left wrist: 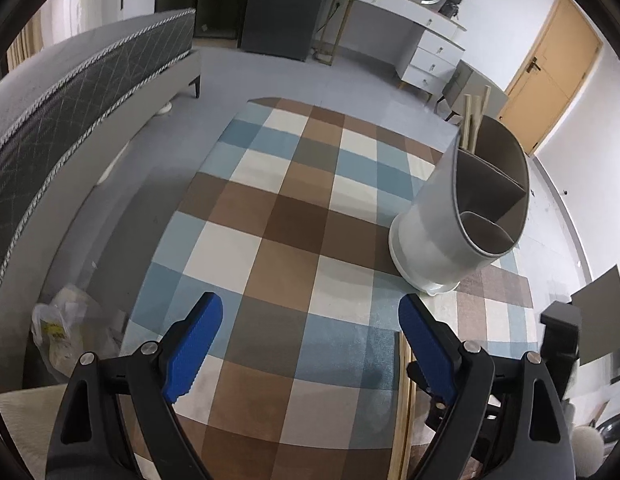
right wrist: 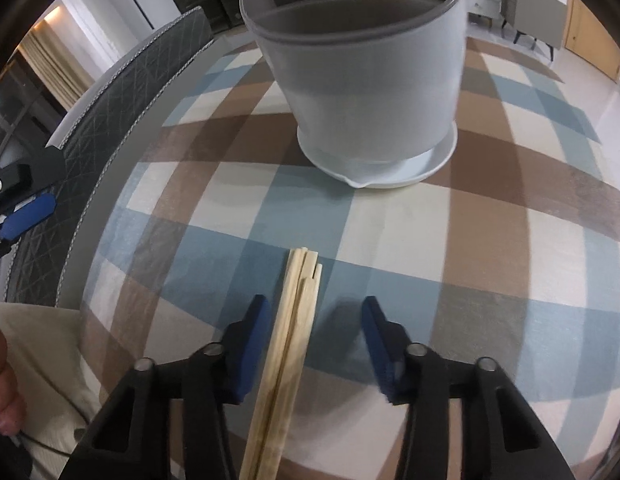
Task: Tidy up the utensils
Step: 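Lower the right tool and pinch one chopstick from the bundle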
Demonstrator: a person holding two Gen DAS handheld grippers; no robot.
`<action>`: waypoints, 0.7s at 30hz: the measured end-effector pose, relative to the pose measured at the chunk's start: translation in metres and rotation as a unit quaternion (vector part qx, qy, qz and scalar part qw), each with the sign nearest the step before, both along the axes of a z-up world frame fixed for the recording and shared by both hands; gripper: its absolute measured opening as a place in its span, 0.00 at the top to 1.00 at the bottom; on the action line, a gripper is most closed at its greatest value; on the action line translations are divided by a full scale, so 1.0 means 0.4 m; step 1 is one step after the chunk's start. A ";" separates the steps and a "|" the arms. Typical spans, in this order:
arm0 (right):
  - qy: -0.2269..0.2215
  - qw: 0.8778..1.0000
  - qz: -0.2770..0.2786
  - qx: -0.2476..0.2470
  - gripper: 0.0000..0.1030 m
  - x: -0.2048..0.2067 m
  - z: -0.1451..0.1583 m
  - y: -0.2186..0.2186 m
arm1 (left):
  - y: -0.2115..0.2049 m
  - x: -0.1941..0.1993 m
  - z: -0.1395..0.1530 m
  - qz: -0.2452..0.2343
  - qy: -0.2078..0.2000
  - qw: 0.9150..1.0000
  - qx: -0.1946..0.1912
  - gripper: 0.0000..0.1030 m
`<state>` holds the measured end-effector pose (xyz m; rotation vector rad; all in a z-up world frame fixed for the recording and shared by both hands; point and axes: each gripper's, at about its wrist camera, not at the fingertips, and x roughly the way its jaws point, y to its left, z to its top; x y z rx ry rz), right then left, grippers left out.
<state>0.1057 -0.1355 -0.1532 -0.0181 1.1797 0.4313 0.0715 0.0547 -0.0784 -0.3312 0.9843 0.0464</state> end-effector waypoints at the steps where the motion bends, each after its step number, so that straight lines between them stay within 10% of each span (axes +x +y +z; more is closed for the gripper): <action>1: -0.005 1.000 0.001 -0.005 0.65 0.001 0.000 0.002 | 0.005 0.003 -0.003 0.003 0.004 1.000 -0.006 0.16; 8: -0.004 1.000 -0.010 0.001 0.90 0.018 -0.001 -0.002 | 0.010 0.008 -0.017 0.009 0.018 1.000 -0.011 0.16; 21: -0.010 0.994 -0.070 0.077 0.95 0.030 0.043 -0.093 | -0.005 0.017 -0.044 0.000 0.040 0.999 0.000 0.16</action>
